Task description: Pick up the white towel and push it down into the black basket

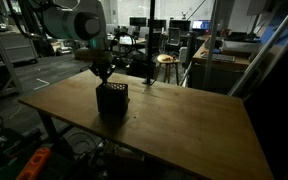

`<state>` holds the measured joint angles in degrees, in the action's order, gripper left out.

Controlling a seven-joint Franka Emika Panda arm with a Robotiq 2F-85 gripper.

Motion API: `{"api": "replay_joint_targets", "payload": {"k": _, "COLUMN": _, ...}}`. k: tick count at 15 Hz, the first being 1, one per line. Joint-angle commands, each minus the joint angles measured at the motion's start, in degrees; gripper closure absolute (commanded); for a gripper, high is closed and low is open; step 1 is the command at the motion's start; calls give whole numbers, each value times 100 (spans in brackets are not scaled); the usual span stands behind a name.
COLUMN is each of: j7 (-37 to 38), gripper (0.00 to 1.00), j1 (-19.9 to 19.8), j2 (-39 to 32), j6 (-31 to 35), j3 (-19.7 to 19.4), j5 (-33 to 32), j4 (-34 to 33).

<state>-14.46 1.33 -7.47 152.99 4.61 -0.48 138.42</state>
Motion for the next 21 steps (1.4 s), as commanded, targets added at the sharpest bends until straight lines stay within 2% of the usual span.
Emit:
{"api": "replay_joint_targets", "payload": {"k": 1, "j7": -377, "gripper": 92, "j1": -136, "j2": -135, "j6": 298, "j3": 6, "j5": 357, "j4": 7}}
{"api": "replay_joint_targets", "payload": {"k": 16, "j7": -1111, "gripper": 92, "j1": -504, "j2": -221, "j6": 935, "j3": 247, "j5": 1738, "j4": 359}}
{"api": "replay_joint_targets", "payload": {"k": 21, "j7": -1579, "gripper": 93, "j1": -730, "j2": -402, "j6": 1091, "j3": 592, "j5": 2583, "j4": 391}}
